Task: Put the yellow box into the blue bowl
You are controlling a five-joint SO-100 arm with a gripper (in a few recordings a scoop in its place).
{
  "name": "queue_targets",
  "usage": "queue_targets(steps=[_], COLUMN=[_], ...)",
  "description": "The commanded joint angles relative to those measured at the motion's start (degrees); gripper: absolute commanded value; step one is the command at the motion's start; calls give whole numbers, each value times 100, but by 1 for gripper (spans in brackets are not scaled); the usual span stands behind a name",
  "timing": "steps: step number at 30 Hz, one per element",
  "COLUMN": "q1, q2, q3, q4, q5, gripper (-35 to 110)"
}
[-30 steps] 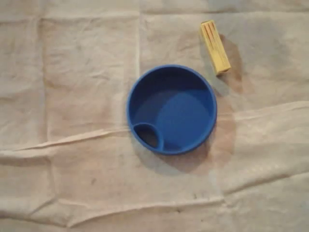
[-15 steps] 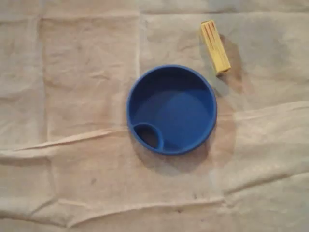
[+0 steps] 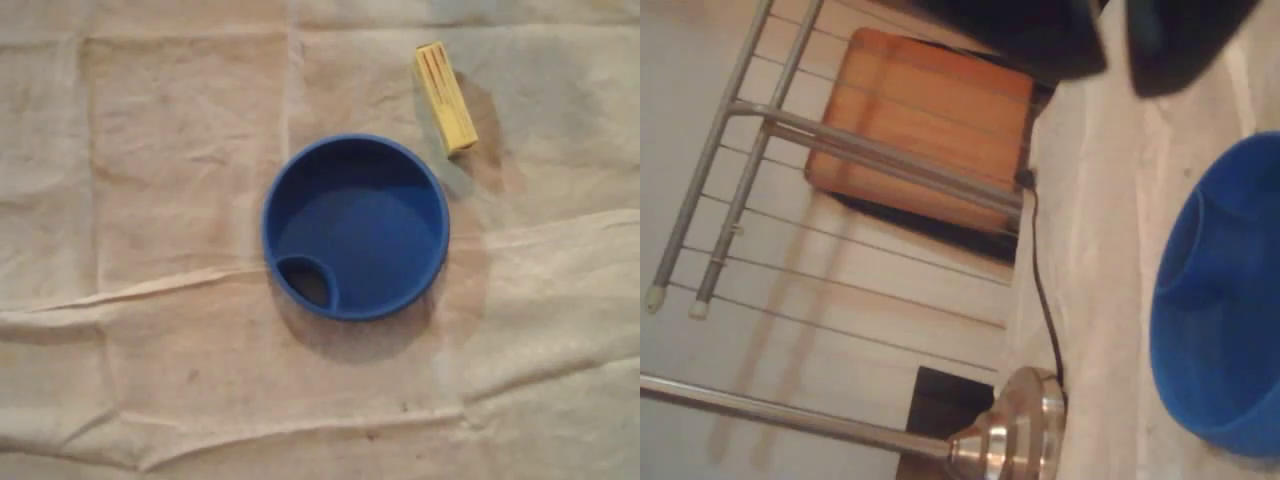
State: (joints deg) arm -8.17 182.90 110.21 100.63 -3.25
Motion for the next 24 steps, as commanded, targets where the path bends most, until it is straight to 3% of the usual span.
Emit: queue_targets(steps=[1, 18, 24], q1=[-26, -26, -35], q2=[-316, -3349, -4641], q3=[-35, -185, -1116], q4=[-62, -70, -62], q5=[44, -44, -483], gripper=[0, 0, 0])
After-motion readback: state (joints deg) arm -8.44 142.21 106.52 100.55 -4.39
